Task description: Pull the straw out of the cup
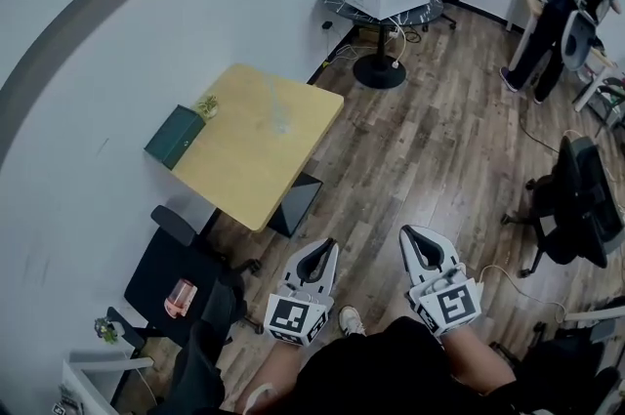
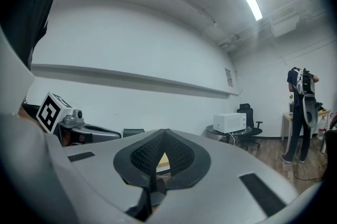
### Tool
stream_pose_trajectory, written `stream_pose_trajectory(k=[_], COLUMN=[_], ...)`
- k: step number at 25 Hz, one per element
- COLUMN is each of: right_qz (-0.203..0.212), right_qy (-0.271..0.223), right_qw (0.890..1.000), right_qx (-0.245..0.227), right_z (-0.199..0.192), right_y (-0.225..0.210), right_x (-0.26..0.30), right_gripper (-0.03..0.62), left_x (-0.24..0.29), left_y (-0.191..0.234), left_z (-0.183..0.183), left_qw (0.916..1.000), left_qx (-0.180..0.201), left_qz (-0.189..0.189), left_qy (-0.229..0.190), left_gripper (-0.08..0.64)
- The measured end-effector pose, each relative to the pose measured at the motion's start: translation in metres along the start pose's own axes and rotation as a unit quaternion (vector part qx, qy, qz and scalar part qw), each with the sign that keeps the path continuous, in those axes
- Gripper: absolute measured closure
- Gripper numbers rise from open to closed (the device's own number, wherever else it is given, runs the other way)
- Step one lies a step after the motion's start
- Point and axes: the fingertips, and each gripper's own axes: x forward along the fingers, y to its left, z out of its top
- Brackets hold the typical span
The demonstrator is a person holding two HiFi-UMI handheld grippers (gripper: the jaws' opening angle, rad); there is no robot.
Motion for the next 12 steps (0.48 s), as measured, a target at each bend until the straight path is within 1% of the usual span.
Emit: stream_pose_trajectory(k=[1, 2, 3, 4, 6, 8, 10, 12], right_qz=[0.002, 0.004, 0.007, 0.009, 0.011, 0.010, 0.009, 0.012], right_qy=[0.002, 0.004, 0.006, 0.006, 0.003, -0.002, -0.011, -0.019], right_qw=[1.000, 1.000, 1.000, 1.000, 1.000, 1.000, 1.000, 1.000], right_qx=[-0.001, -0.002, -0.004, -0.005, -0.009, -0.015, -0.019, -0.018], right_z=[0.000, -0.001, 0.000, 0.000, 0.003, 0.006, 0.010, 0.013], right_y=[0.003, 0.006, 0.008, 0.009, 0.011, 0.013, 0.012, 0.009], right_x=[0.006, 0.011, 0.017, 0.023, 0.034, 0.044, 0.053, 0.065], right_gripper=[0.574, 0.574, 0.574, 0.574, 0.574, 0.574, 0.574, 0.574], left_x=[-0.001, -0.002, -0.002, -0.002, -0.002, 0.000, 0.005, 0.010], left_y=[0.007, 0.014, 0.020, 0.027, 0.039, 0.047, 0.052, 0.058], left_z=[-0.001, -0.001, -0.002, -0.004, -0.008, -0.012, -0.015, -0.017], left_qw=[1.0000, 0.9999, 0.9998, 0.9996, 0.9993, 0.9990, 0.9988, 0.9987], left_qx=[-0.003, -0.007, -0.011, -0.015, -0.023, -0.028, -0.029, -0.024], left_qz=[0.005, 0.011, 0.017, 0.022, 0.031, 0.034, 0.032, 0.036], left_qy=[-0.001, -0.002, -0.001, 0.000, 0.004, 0.011, 0.021, 0.028], left_gripper=[0.530, 0.507, 0.459, 0.427, 0.380, 0.337, 0.260, 0.225])
